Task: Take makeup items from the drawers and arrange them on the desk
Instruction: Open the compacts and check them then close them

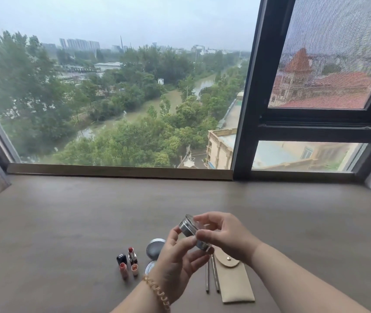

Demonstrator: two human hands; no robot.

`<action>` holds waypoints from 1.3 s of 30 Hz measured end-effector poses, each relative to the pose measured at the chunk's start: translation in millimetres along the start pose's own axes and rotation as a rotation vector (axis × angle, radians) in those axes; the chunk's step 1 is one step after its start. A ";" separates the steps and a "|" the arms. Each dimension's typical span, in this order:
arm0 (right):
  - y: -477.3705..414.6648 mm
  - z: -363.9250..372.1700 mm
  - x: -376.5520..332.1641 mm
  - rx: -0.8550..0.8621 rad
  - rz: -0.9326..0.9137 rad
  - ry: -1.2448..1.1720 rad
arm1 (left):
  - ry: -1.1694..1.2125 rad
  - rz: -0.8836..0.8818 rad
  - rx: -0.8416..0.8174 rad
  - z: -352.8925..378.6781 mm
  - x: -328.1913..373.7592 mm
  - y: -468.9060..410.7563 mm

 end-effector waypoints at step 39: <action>-7.6 19.6 -5.8 0.093 -0.095 -0.081 | -0.212 0.085 0.183 -20.2 14.5 4.4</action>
Point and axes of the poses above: each hand's wrist, its own y-axis away from the middle knuckle, its own z-axis out of the palm, x = y × z, the point moved 9 cm from there along -y, towards the middle knuckle, and after that the axes turned 8 degrees about -x, right-handed, at the moved point
